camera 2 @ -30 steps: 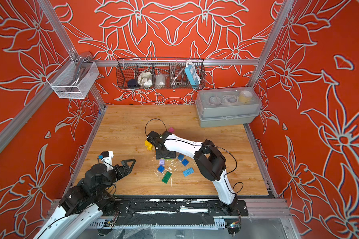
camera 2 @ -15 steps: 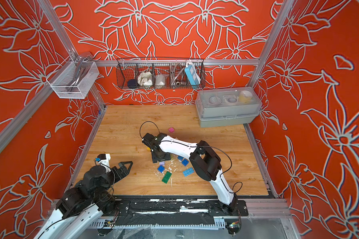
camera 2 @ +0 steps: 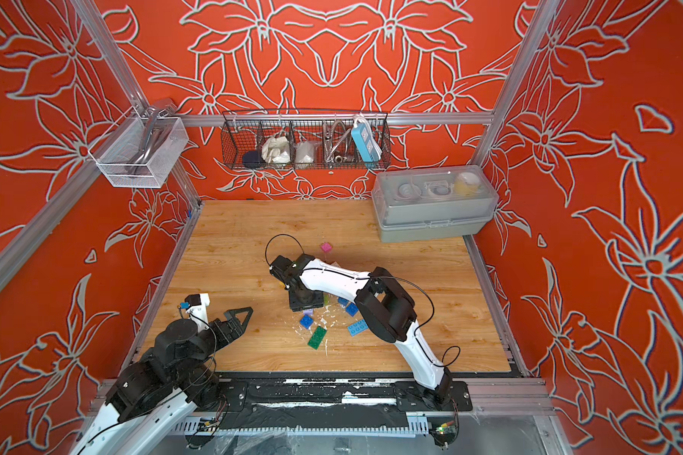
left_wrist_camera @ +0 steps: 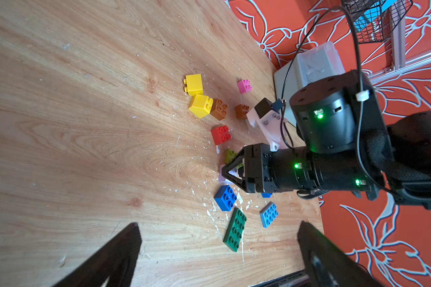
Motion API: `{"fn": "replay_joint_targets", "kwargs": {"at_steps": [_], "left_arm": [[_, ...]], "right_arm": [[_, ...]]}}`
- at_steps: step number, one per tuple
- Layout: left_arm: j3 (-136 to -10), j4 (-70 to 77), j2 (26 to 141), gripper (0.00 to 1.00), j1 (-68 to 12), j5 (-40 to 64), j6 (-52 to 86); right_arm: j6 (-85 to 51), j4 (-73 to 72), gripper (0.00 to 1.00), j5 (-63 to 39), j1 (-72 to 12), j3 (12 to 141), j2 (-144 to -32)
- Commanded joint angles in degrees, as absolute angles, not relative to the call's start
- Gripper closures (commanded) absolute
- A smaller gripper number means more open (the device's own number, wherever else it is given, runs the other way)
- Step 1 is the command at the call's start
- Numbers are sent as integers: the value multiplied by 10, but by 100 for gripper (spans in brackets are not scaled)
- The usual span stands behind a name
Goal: Assemble the number 1 with lego
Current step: Pick up the lego brick from the center of the board.
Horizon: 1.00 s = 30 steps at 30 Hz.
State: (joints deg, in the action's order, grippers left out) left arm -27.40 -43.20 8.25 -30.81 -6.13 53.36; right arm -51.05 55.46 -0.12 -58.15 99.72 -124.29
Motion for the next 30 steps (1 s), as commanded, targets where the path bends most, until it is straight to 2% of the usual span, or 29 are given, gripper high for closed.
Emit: {"fn": "replay_joint_targets", "kwargs": {"at_steps": [1, 15, 23, 30], "left_arm": [[-273, -423, 88, 2, -306, -59, 526], [-271, -423, 83, 2, -306, -62, 527], [-270, -423, 78, 2, -306, -65, 529], [-267, -422, 78, 2, -306, -66, 529]], "right_arm": [[-530, 560, 50, 4, -582, 1005, -1253], [-545, 564, 57, 0, -581, 1014, -1268], [-546, 572, 74, 7, -581, 1011, -1256], [-557, 596, 74, 35, -580, 1007, -1215]]}}
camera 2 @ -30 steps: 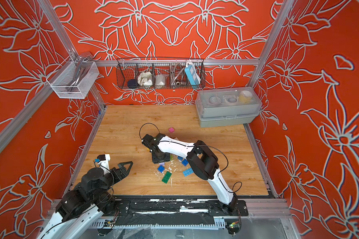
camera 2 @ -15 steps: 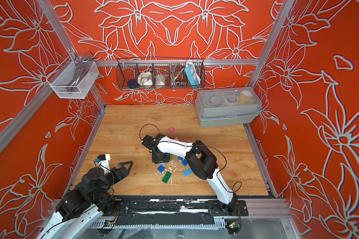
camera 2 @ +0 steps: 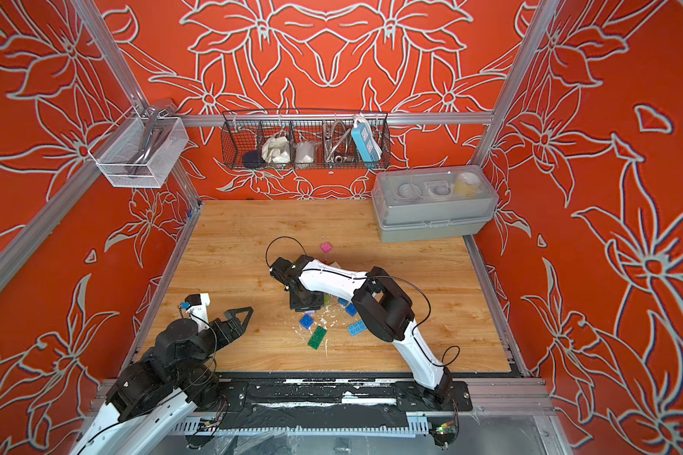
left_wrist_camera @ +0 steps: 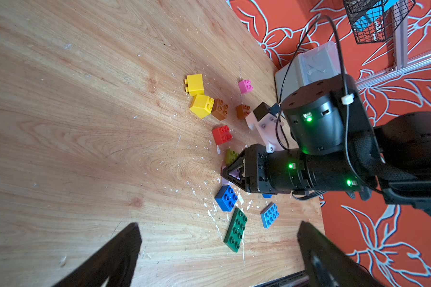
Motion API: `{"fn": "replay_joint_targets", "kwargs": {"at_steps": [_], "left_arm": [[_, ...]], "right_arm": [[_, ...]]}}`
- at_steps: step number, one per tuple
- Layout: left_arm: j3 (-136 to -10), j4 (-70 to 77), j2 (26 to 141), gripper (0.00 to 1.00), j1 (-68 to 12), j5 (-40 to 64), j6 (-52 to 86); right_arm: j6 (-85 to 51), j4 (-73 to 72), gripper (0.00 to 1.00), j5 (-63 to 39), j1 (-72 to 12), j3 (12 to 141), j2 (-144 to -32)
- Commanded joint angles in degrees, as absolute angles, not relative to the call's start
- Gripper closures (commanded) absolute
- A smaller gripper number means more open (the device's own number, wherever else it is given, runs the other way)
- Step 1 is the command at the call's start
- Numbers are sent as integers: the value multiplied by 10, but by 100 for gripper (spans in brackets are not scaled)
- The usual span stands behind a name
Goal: Assemble the number 1 with lego
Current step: Pick up the lego brick from the center of the board, then assemble the lego brick with the lego brick.
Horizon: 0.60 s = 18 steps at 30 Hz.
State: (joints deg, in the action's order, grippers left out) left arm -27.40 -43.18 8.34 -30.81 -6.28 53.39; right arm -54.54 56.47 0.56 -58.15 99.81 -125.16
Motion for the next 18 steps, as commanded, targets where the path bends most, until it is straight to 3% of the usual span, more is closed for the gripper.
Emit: {"fn": "replay_joint_targets", "kwargs": {"at_steps": [1, 18], "left_arm": [[-268, -422, 78, 2, -306, -67, 530], [-269, -425, 83, 2, -306, -72, 533]], "right_arm": [[-557, 599, 74, 40, -579, 1008, -1212], [-548, 596, 78, 52, -518, 1007, -1199]]}}
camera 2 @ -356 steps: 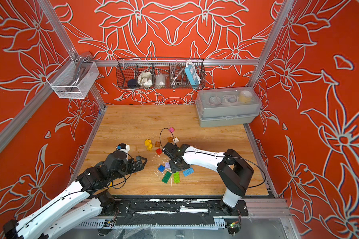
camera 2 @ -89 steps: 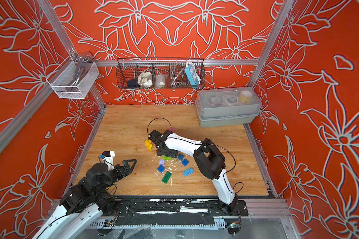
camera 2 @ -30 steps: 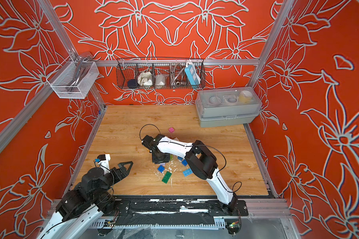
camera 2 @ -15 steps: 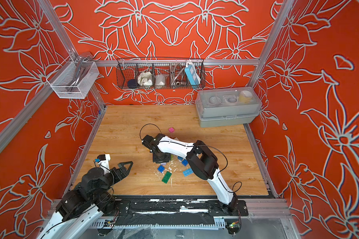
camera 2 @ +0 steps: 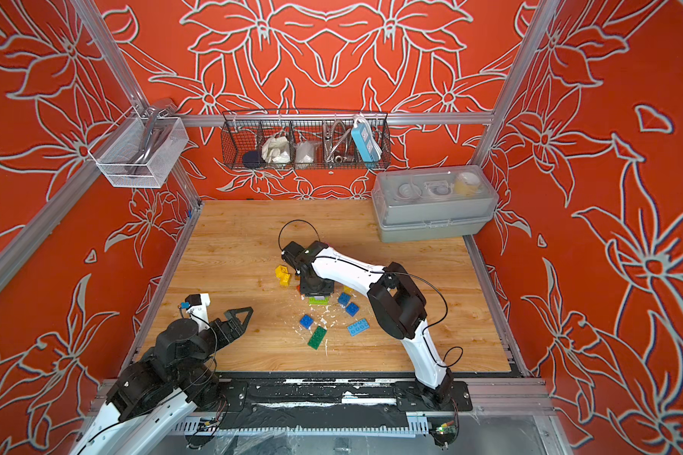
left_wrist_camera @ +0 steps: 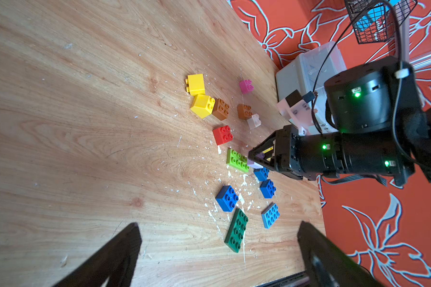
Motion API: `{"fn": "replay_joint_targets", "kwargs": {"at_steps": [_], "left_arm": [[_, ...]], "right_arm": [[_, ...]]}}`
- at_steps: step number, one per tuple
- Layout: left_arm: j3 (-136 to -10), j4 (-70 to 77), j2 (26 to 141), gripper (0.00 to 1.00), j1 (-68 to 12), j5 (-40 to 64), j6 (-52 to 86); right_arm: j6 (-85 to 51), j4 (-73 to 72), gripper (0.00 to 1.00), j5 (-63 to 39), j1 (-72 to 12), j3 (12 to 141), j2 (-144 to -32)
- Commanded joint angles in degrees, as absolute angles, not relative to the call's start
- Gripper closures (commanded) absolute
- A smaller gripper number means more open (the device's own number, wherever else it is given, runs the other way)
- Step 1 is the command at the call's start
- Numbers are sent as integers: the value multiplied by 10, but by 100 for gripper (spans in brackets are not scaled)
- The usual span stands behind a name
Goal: Assemble the number 1 with lego
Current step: Assemble the lego brick with the lego brick.
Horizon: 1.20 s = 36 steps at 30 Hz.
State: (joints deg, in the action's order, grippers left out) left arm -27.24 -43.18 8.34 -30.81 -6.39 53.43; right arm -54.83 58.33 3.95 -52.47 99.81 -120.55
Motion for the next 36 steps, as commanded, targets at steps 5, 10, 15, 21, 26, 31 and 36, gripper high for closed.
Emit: {"fn": "replay_joint_targets", "kwargs": {"at_steps": [5, 10, 15, 21, 26, 31, 36], "left_arm": [[-268, -421, 88, 2, -306, -72, 533], [-268, -420, 88, 2, -306, -72, 533], [-267, -418, 89, 2, -306, -72, 533], [-267, -417, 90, 2, -306, -72, 532], [-267, -417, 90, 2, -306, -72, 532], [-266, -416, 90, 2, -306, -72, 532], [-266, -416, 90, 2, -306, -72, 532]], "right_arm": [[-545, 592, 78, 47, -517, 1016, -1211], [-549, 583, 79, 38, -517, 1014, -1221], [-553, 574, 80, 31, -519, 1016, -1229], [-558, 574, 83, 32, -523, 1024, -1243], [-563, 570, 84, 31, -526, 1022, -1252], [-567, 569, 84, 32, -528, 1020, -1256], [-572, 565, 84, 30, -533, 1015, -1259]]}}
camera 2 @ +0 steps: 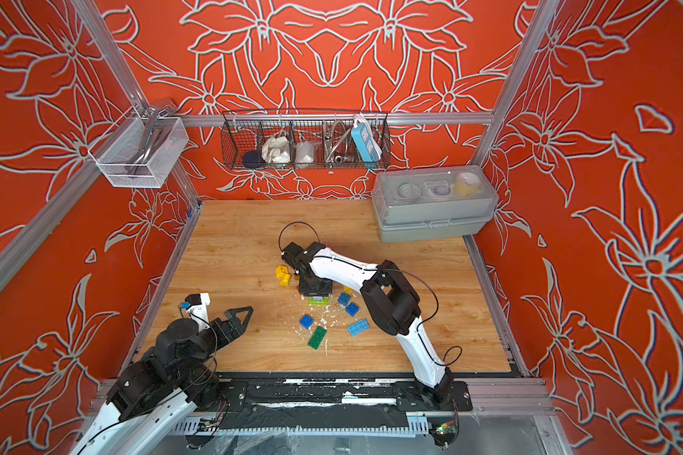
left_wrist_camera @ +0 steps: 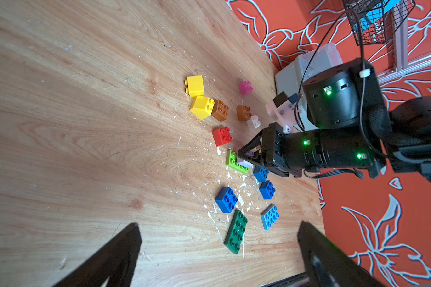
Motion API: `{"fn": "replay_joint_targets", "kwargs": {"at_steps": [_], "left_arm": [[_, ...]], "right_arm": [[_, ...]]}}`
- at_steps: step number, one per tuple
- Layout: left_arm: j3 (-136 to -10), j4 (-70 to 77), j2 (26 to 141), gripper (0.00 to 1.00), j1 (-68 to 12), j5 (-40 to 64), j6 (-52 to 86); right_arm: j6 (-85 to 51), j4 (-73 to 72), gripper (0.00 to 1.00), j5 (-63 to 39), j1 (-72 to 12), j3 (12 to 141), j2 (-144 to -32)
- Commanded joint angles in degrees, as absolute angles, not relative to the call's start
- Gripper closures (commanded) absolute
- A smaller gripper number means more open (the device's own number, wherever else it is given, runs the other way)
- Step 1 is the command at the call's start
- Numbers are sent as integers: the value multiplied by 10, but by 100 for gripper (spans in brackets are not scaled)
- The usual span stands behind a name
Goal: Assemble the number 1 with lego
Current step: Assemble the lego brick with the lego brick.
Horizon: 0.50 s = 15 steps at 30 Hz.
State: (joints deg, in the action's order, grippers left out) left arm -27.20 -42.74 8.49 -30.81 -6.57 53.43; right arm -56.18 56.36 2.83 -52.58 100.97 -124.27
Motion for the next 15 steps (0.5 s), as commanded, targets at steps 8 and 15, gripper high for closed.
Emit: {"fn": "replay_joint_targets", "kwargs": {"at_steps": [8, 15], "left_arm": [[-266, -416, 88, 2, -306, -73, 533], [-265, -418, 85, 2, -306, -74, 533]], "right_arm": [[-581, 570, 85, 38, -543, 1010, -1259], [-581, 568, 85, 51, -542, 994, -1249]]}}
